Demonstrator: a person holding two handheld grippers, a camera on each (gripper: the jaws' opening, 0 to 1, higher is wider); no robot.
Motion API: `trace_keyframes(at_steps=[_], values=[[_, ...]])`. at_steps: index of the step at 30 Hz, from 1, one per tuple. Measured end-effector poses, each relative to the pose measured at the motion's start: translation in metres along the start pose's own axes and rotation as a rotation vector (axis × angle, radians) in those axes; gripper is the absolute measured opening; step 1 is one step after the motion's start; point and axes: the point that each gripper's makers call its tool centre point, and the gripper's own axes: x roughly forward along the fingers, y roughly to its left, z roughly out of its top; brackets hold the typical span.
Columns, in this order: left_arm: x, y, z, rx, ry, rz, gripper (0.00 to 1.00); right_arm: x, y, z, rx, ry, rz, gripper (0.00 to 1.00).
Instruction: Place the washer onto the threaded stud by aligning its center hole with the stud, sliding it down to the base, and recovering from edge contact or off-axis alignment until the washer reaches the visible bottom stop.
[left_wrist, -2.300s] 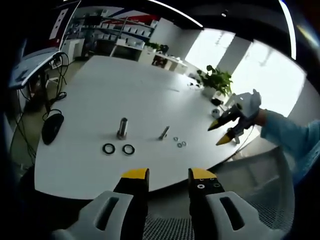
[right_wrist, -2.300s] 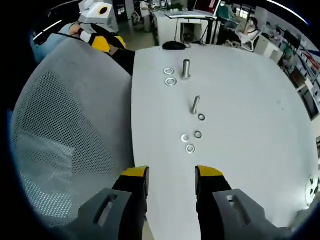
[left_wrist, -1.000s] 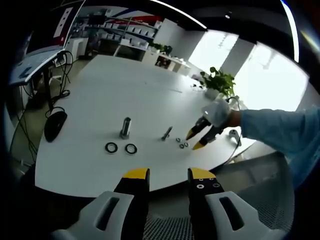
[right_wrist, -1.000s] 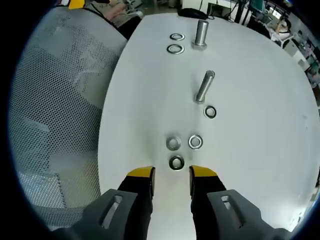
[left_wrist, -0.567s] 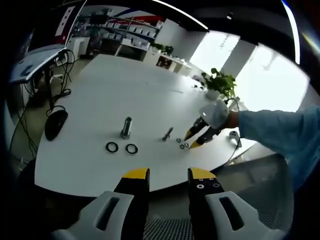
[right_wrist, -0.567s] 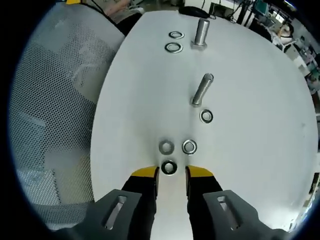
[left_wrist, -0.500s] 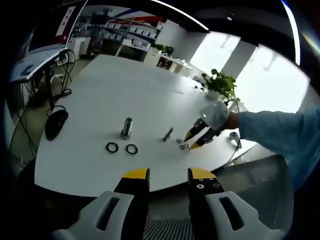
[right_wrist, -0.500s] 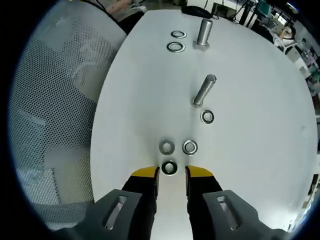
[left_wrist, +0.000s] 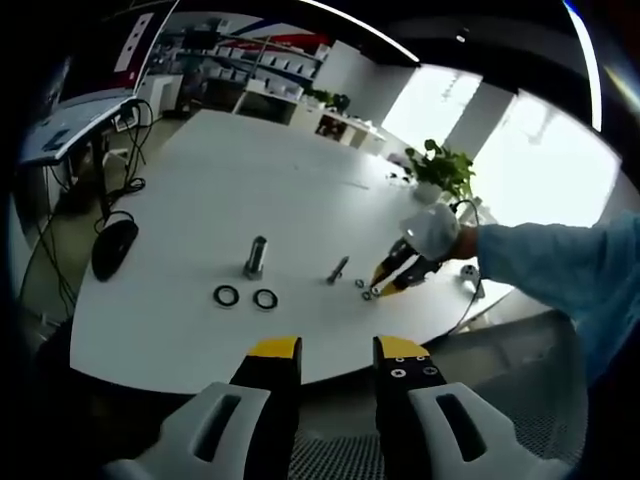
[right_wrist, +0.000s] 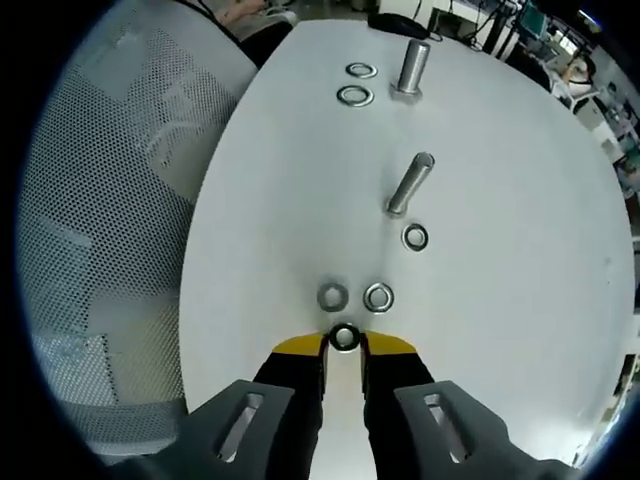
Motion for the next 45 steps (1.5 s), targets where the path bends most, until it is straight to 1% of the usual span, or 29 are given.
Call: trace_keyframes(at_steps=[5, 9, 15, 18, 26, 30, 34, 40, 45], values=[[0.000, 0.001, 0.001, -0.003, -0.003, 0.000, 0.27, 0.000, 0.000, 0.000, 0.020, -0.004, -0.005, 0.14], [0.000, 0.000, 0.001, -0.005, -0.006, -0.001, 0.27, 0.000, -0.001, 0.000, 0.013, -0.009, -0.011, 0.14], [0.001, 0.001, -0.001, 0.000, 0.005, 0.001, 0.27, 0.001, -0.002, 0.001, 0.018, -0.012, -0.008, 0.14], [0.000, 0.000, 0.000, 0.004, 0.003, 0.000, 0.27, 0.001, -0.002, 0.001, 0.004, -0.009, -0.018, 0.14], [0.000, -0.001, -0.001, 0.011, 0.005, -0.002, 0.26, -0.008, -0.004, 0.005, 0.059, -0.035, -0.023, 0.14], [0.001, -0.001, -0.002, 0.017, 0.014, -0.007, 0.26, -0.018, -0.006, 0.013, 0.073, -0.051, -0.030, 0.14], [0.001, -0.002, -0.002, 0.021, 0.020, -0.011, 0.26, -0.027, -0.013, 0.024, 0.085, -0.087, -0.070, 0.14], [0.002, -0.002, -0.003, 0.024, 0.025, -0.012, 0.26, -0.037, -0.016, 0.038, 0.060, -0.125, -0.100, 0.14], [0.000, -0.001, -0.001, 0.017, 0.009, -0.004, 0.26, -0.045, -0.022, 0.049, 0.053, -0.154, -0.121, 0.14]])
